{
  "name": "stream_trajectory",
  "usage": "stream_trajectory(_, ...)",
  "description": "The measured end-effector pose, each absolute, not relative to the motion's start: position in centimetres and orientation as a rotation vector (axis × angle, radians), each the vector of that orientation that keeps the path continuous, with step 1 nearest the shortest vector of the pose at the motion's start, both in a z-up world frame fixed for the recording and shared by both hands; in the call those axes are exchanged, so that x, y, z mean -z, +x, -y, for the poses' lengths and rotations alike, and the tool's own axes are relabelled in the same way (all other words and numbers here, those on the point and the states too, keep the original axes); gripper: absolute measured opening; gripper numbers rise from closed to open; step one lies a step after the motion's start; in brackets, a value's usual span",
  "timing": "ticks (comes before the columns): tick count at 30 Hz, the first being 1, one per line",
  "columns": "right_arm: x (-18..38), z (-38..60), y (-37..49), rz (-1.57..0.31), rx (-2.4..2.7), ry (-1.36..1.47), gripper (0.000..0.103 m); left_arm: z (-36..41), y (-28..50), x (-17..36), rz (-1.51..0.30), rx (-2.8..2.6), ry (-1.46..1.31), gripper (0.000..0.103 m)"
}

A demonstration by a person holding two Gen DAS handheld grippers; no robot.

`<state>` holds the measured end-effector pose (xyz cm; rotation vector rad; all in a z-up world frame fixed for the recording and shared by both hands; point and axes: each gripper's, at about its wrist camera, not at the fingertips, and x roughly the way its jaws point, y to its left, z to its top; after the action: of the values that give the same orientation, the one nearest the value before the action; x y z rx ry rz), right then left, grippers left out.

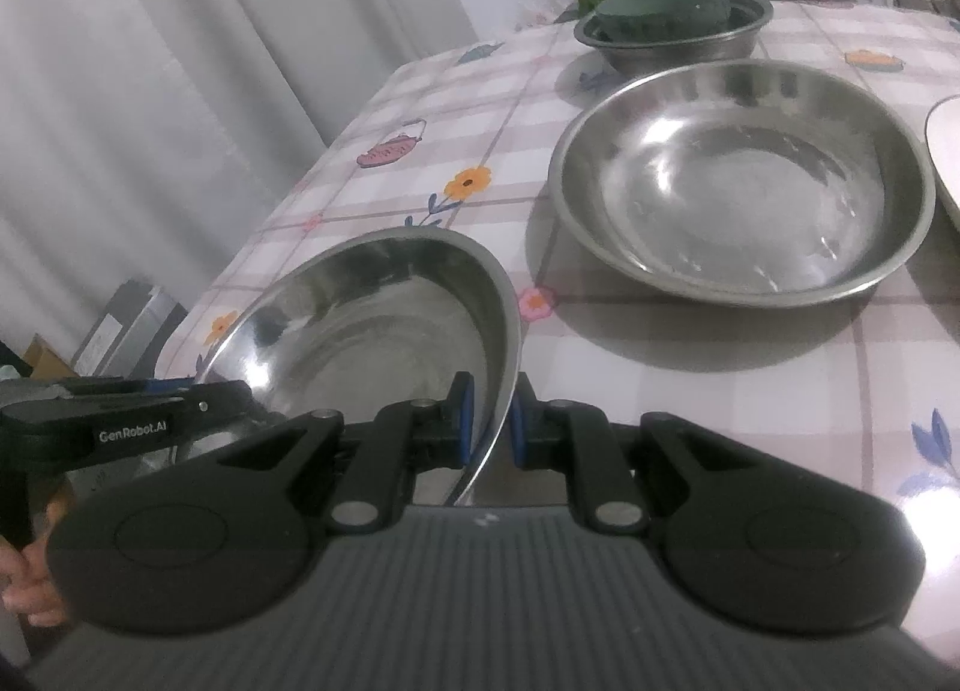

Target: Organize plates and bowls

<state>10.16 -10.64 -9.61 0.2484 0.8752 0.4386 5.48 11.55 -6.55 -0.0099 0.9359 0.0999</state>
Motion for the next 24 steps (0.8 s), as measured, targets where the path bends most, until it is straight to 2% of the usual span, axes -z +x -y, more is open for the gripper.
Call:
stream_trajectory(6, 9.9, 10.8, 10.3, -0.872, -0.430, 0.232, 0.012, -11.3, 5.7, 6.8, -0.948, -0.091, 0.010, 0.021)
stream_trajectory(14, 10.2, 10.8, 11.0, -0.875, -0.412, 0.230, 0.013, -11.2, 7.2, 7.2, -0.964, -0.092, 0.018, 0.025)
stream_trajectory(24, 10.2, 10.7, 11.0, -0.868, -0.406, 0.219, 0.012, -10.5, 7.4, 7.2, -0.961, -0.104, 0.054, 0.025)
